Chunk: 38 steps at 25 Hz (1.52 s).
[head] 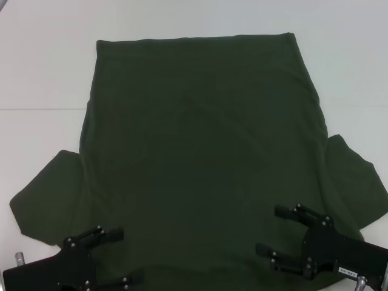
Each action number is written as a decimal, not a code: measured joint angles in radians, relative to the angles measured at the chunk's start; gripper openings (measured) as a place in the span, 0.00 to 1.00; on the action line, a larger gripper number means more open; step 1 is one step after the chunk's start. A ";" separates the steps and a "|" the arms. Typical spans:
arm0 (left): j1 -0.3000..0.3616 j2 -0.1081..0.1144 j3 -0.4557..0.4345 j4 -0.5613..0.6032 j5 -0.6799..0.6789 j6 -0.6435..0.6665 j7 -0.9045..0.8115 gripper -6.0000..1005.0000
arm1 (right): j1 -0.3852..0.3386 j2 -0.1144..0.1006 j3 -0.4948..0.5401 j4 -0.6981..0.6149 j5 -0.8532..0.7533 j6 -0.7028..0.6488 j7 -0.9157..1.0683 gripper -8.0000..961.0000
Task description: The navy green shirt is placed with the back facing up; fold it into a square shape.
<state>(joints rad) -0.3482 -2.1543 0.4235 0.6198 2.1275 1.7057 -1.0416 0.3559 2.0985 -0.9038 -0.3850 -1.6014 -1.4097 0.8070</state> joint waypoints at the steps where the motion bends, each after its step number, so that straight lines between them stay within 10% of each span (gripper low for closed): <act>1: 0.000 0.000 -0.001 0.000 0.000 0.000 0.000 0.93 | 0.000 0.000 0.000 0.000 0.000 0.000 0.000 0.95; 28: -0.006 0.000 -0.019 -0.002 -0.004 0.002 -0.053 0.92 | 0.009 0.000 -0.007 0.000 0.000 -0.003 0.005 0.95; 38: -0.042 0.081 -0.172 0.063 -0.027 0.027 -0.764 0.91 | 0.009 0.000 -0.003 0.009 0.000 -0.006 0.008 0.95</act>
<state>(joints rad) -0.3900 -2.0732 0.2510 0.6828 2.1000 1.7323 -1.8054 0.3651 2.0984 -0.9063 -0.3764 -1.6014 -1.4157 0.8145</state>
